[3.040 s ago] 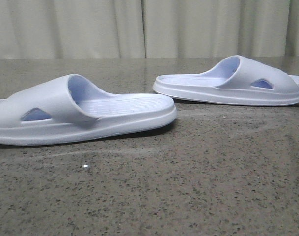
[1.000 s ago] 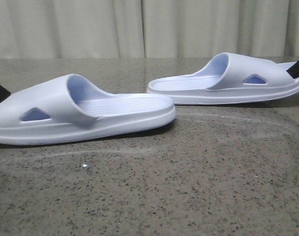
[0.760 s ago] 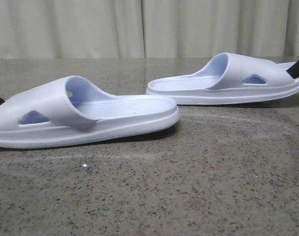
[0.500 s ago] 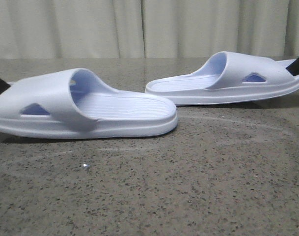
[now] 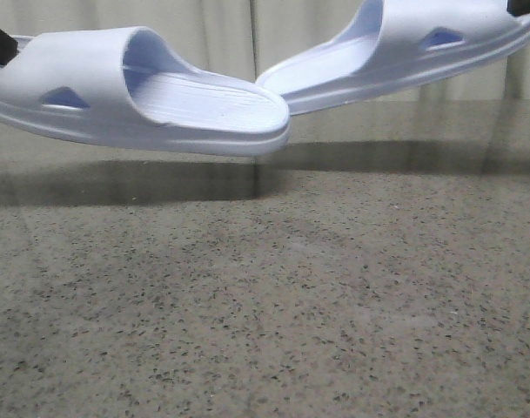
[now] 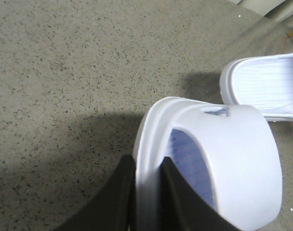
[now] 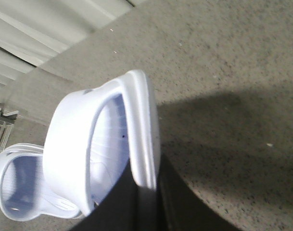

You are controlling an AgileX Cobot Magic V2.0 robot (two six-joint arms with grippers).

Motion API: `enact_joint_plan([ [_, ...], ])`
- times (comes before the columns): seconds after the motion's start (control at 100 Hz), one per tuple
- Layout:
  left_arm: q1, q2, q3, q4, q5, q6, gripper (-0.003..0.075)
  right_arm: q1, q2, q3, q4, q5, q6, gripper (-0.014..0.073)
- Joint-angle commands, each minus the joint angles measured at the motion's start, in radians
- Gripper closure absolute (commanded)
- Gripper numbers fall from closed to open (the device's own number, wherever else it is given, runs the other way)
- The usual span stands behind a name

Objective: Insert blue slippers together front up
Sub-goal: 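Lift both slippers and bring the right gripper's slipper toward the other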

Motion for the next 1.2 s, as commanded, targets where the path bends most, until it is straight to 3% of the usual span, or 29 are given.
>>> enact_joint_plan([
  [0.0,0.004,-0.03,-0.033,-0.073,-0.006,-0.009,0.0705,-0.005,-0.059,-0.025,0.095,0.034,-0.023,0.0693],
  [0.18,0.004,-0.03,-0.033,-0.073,-0.041,-0.009,0.0705,-0.005,-0.11,-0.025,0.113,-0.031,-0.047,0.0693],
  [0.45,0.004,-0.022,-0.033,-0.126,-0.038,-0.009,0.0705,-0.005,-0.097,-0.025,0.104,0.096,-0.047,0.0693],
  [0.74,0.004,0.036,-0.033,-0.229,0.087,-0.009,0.0705,0.001,-0.027,-0.021,0.089,0.143,-0.047,0.0693],
  [1.19,0.004,0.061,-0.033,-0.314,0.209,0.001,0.0705,0.116,0.133,-0.021,0.145,0.139,-0.118,0.0693],
])
